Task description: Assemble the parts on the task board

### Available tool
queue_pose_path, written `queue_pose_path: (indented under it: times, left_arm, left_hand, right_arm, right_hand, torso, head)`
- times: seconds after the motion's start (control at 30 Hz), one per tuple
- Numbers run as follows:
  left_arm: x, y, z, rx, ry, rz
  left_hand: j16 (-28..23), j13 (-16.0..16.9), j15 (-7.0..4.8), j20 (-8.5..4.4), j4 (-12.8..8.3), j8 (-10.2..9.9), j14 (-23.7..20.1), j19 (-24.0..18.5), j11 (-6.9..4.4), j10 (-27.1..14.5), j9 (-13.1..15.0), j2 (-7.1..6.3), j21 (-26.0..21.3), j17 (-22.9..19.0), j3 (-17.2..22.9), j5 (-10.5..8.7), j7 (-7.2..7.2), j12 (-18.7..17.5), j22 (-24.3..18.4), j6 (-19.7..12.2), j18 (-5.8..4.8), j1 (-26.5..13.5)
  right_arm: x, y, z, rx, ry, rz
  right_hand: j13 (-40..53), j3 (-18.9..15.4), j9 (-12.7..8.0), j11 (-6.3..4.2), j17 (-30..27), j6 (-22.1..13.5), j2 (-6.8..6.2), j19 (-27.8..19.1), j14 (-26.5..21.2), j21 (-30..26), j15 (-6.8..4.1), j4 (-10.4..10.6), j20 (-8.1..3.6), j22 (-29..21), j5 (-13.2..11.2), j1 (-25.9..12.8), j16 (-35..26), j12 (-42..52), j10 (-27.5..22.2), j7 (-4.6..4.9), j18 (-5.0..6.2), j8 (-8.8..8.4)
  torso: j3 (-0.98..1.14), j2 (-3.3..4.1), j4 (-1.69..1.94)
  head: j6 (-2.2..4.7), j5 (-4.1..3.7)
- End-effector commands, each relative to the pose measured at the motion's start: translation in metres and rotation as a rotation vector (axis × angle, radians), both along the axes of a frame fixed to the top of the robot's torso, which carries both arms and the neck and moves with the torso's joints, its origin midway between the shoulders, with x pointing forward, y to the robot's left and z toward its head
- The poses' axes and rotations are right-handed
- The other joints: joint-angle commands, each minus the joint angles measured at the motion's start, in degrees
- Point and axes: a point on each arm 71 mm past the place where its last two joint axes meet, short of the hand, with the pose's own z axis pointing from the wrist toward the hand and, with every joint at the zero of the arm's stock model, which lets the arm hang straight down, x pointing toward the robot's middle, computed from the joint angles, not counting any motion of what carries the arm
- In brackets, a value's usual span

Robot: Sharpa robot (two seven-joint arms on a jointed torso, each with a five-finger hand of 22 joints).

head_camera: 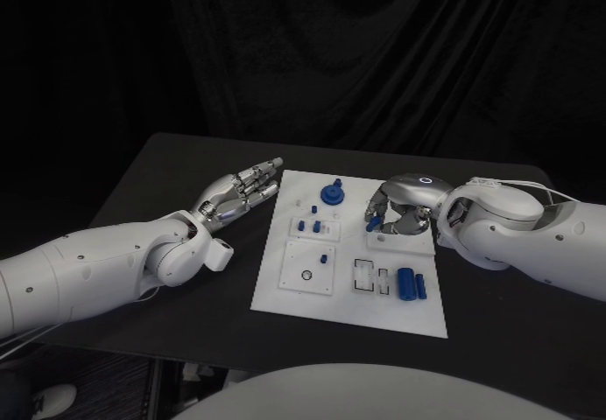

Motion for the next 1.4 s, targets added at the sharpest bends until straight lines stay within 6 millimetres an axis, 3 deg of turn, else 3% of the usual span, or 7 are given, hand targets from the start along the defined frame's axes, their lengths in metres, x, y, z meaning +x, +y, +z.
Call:
queue_pose_path:
  times: [0.03, 0.27, 0.47, 0.67, 0.87, 1.1, 1.4]
  left_arm:
    - [-0.001, -0.002, 0.006, -0.056, -0.061, -0.007]
    - [-0.001, -0.002, 0.006, -0.057, -0.06, -0.009]
    - [0.0, -0.003, 0.006, -0.057, -0.059, -0.011]
    - [0.0, -0.003, 0.005, -0.058, -0.058, -0.014]
    - [0.0, -0.004, 0.005, -0.058, -0.057, -0.015]
    - [0.001, -0.005, 0.005, -0.058, -0.056, -0.018]
    - [0.001, -0.006, 0.005, -0.059, -0.055, -0.021]
  left_hand:
    - [-0.2, 0.1, 0.13, 0.42, 0.0, 0.3, 0.0, 0.1, 0.16, 0.0, 0.0, -0.01, -0.1, -0.1, 0.2, 0.11, 0.42, 0.3, 0.1, 0.1, 0.37, 0.5]
    - [-0.2, 0.1, 0.11, 0.43, 0.0, 0.3, 0.0, 0.1, 0.19, 0.1, 0.0, -0.01, -0.1, -0.1, 0.2, 0.1, 0.47, 0.3, 0.1, 0.1, 0.38, 0.5]
    - [-0.2, 0.1, 0.09, 0.44, 0.0, 0.3, 0.0, 0.1, 0.26, 0.1, 0.0, 0.03, -0.1, -0.1, 0.2, 0.11, 0.47, 0.3, 0.1, 0.1, 0.39, 0.6]
    - [-0.2, 0.1, 0.09, 0.45, 0.0, 0.3, 0.0, 0.1, 0.35, 0.1, 0.0, 0.08, -0.1, -0.1, 0.3, 0.17, 0.45, 0.3, 0.1, 0.0, 0.41, 0.6]
    - [-0.2, 0.1, 0.09, 0.45, 0.0, 0.3, 0.0, 0.1, 0.35, 0.1, 0.0, 0.08, -0.1, -0.1, 0.3, 0.17, 0.45, 0.3, 0.1, 0.0, 0.41, 0.6]
    - [-0.2, 0.0, 0.11, 0.48, 0.0, 0.2, 0.0, 0.1, 0.47, 0.0, 0.0, 0.16, -0.1, -0.1, 0.4, 0.21, 0.41, 0.3, 0.1, -0.1, 0.43, 0.7]
    - [-0.2, 0.0, 0.11, 0.48, 0.0, 0.2, 0.0, 0.1, 0.47, 0.0, 0.0, 0.16, -0.1, -0.1, 0.4, 0.21, 0.41, 0.3, 0.1, -0.1, 0.43, 0.7]
  right_arm:
    - [-0.01, 0.011, 0.006, 0.021, -0.01, 0.034]
    - [-0.034, 0.04, 0.012, 0.04, -0.043, 0.144]
    - [-0.05, 0.064, 0.006, 0.05, -0.075, 0.217]
    - [-0.056, 0.079, -0.004, 0.048, -0.078, 0.249]
    - [-0.059, 0.09, -0.012, 0.034, -0.072, 0.273]
    - [-0.061, 0.102, -0.018, 0.021, -0.073, 0.295]
    - [-0.059, 0.109, -0.028, -0.009, -0.075, 0.307]
  right_hand:
    - [0.0, 0.0, 4.6, 0.04, 0.2, 1.3, 0.37, -0.2, 1.4, -0.3, -0.25, -0.3, -0.15, 10.9, -0.2, -0.1, -0.1, -0.4, -0.4, 0.03, -0.41, 1.89]
    - [0.0, 0.0, 4.8, 0.07, 0.5, 1.2, 0.35, -0.1, 1.5, -0.1, -0.22, -0.3, -0.14, 10.9, -0.2, -0.1, 0.0, -0.5, -0.5, 0.03, -0.44, 1.89]
    - [-0.1, -0.1, 4.9, 0.09, 0.8, 1.1, 0.26, 0.0, 1.6, 0.2, -0.21, -0.2, -0.12, 11.0, -0.2, -0.3, 0.2, -0.6, -0.5, 0.0, -0.51, 1.9]
    - [-0.1, -0.2, 5.1, 0.13, 1.0, 0.8, 0.19, 0.1, 1.7, 0.3, -0.18, -0.2, -0.09, 11.1, -0.2, -0.6, 0.3, -0.9, -0.5, -0.03, -0.54, 1.8]
    - [-0.1, -0.2, 5.2, 0.15, 1.0, 0.7, 0.19, 0.1, 1.8, 0.3, -0.17, -0.1, -0.08, 11.1, -0.2, -0.6, 0.3, -1.0, -0.6, -0.02, -0.53, 1.72]
    - [-0.1, -0.2, 5.4, 0.23, 1.1, 0.3, 0.18, 0.2, 1.8, 0.3, -0.11, -0.1, -0.04, 11.1, -0.3, -0.9, 0.4, -1.3, -0.7, 0.02, -0.55, 1.57]
    - [-0.1, -0.2, 5.5, 0.27, 1.2, 0.2, 0.19, 0.2, 1.9, 0.4, -0.08, 0.0, -0.02, 11.1, -0.3, -1.0, 0.4, -1.4, -0.8, 0.04, -0.57, 1.5]
  torso:
    - [0.0, 0.06, 0.01]
    - [-0.01, 0.09, -0.06]
    - [0.0, 0.1, 0.1]
    - [0.09, 0.2, 0.04]
    - [-0.08, -0.02, -0.03]
    - [-0.08, -0.06, 0.02]
    - [-0.04, -0.01, -0.09]
  head:
    - [0.0, 0.29]
    - [0.0, 1.11]
    - [0.0, 1.29]
    - [0.0, 1.66]
    - [0.0, 1.86]
    - [0.0, 1.63]
    - [0.0, 1.97]
